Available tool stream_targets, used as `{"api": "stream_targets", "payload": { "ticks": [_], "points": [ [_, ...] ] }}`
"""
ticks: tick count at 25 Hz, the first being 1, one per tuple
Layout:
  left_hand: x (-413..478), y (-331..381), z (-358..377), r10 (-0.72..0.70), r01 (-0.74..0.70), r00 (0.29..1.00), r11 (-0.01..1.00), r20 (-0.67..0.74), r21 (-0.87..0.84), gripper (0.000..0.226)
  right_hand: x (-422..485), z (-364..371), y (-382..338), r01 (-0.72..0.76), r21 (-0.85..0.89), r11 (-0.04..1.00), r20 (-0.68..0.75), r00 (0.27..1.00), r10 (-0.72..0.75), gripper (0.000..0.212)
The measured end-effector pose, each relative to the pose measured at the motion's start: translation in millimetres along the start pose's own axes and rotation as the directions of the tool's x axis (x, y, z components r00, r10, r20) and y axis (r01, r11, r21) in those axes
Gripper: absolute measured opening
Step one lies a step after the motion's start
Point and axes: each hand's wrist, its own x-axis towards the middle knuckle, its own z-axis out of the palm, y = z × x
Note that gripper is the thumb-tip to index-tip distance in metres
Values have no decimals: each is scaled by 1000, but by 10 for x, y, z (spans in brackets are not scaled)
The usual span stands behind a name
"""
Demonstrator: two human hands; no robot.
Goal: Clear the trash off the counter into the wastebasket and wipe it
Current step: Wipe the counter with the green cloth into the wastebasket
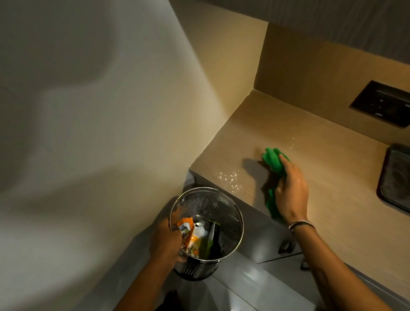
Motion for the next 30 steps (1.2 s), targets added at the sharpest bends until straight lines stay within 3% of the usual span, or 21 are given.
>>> {"api": "stream_targets", "payload": {
  "ticks": [3, 7, 10, 15, 18, 21, 22, 25, 28, 30],
  "points": [
    [-8, 31, -23, -34, 38, 999, 992, 36, -122, 18, 179, 281, -12, -103, -99, 990, -14, 995, 102, 72],
    [43, 66, -76, -81, 89, 995, 981, 51, -175, 8, 347, 644, -205, 16, -104, 994, 83, 997, -8, 73],
    [103, 94, -160, -85, 92, 995, 978, 45, -187, 24, 315, 765, -306, 153, -70, 986, 215, 967, -135, 69],
    [105, 104, -185, -108, 116, 993, 977, 51, -177, 39, -10, 950, -606, 315, -5, 949, 370, 882, -291, 74],
    [80, 129, -197, -83, 87, 996, 980, 32, -180, 37, -288, 987, -696, 411, 51, 910, 475, 792, -384, 78],
    [-6, 137, -194, -68, 80, 996, 971, 57, -227, 27, -637, 919, -688, 401, 147, 904, 631, 666, -398, 75],
    [-24, 132, -202, -56, 71, 996, 971, 72, -229, 26, -745, 869, -679, 365, 193, 911, 631, 664, -401, 73],
    [1, 120, -205, -55, 73, 995, 973, 87, -218, 20, -812, 619, -613, 152, 300, 942, 477, 831, -286, 79],
    [52, 75, -212, -51, 69, 995, 972, 85, -223, 25, -545, 222, -411, 16, 326, 945, 174, 982, -76, 75],
    [97, 42, -193, -39, 60, 995, 969, 93, -239, 20, -263, -74, -153, -80, 272, 959, -90, 990, 108, 68]
  ]
}}
